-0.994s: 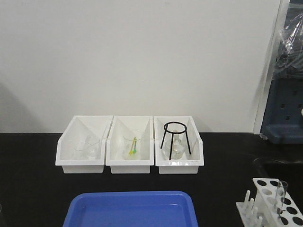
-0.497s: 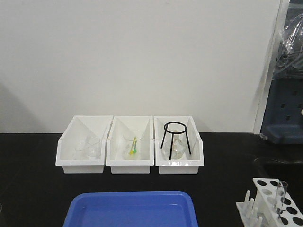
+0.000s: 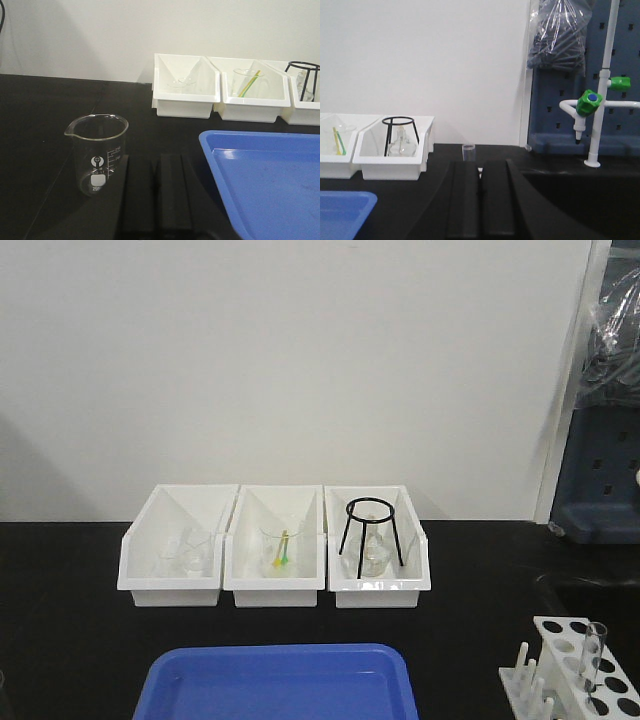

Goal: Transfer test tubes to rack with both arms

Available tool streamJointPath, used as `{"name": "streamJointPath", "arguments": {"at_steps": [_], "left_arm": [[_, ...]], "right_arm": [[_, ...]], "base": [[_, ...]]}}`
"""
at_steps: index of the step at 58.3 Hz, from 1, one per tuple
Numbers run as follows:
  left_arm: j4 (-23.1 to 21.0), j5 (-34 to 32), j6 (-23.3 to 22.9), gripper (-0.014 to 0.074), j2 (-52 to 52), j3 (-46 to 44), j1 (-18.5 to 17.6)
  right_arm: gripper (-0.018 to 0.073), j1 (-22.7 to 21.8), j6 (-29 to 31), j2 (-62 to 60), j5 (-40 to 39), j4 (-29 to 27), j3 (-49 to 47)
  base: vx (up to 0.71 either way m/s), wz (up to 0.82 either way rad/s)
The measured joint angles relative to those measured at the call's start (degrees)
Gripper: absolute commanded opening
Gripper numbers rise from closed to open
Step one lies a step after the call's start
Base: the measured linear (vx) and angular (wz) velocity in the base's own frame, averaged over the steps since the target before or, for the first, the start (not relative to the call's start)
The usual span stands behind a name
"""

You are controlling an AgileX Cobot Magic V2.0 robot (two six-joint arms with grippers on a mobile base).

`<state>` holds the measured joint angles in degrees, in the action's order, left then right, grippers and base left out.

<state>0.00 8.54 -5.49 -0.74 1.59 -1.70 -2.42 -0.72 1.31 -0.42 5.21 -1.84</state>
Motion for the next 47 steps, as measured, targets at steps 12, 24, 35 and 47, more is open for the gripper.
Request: {"name": "streamJointPath", "arguments": {"at_steps": [12, 24, 35, 47], "left_arm": [[0.0, -0.01, 0.0, -0.0006, 0.0, 0.0, 0.0], [0.0, -0.01, 0.0, -0.0006, 0.0, 0.0, 0.0], [0.0, -0.01, 0.0, -0.0006, 0.0, 0.0, 0.0], [0.0, -0.01, 0.0, -0.0006, 0.0, 0.0, 0.0]], "right_arm": [[-0.0013, 1.2, 0.0, -1.9, 4.98, -0.18, 3.58], [-0.0012, 3.77, 0.0, -1.97, 6.07, -0.02, 3.64], [-0.0012, 3.77, 0.0, -1.97, 6.13, -0.02, 3.64], [-0.0012, 3.77, 0.0, -1.97, 6.13, -0.02, 3.64]], "base": [[0.0, 0.0], [0.0, 0.0], [0.0, 0.0], [0.0, 0.0]]}}
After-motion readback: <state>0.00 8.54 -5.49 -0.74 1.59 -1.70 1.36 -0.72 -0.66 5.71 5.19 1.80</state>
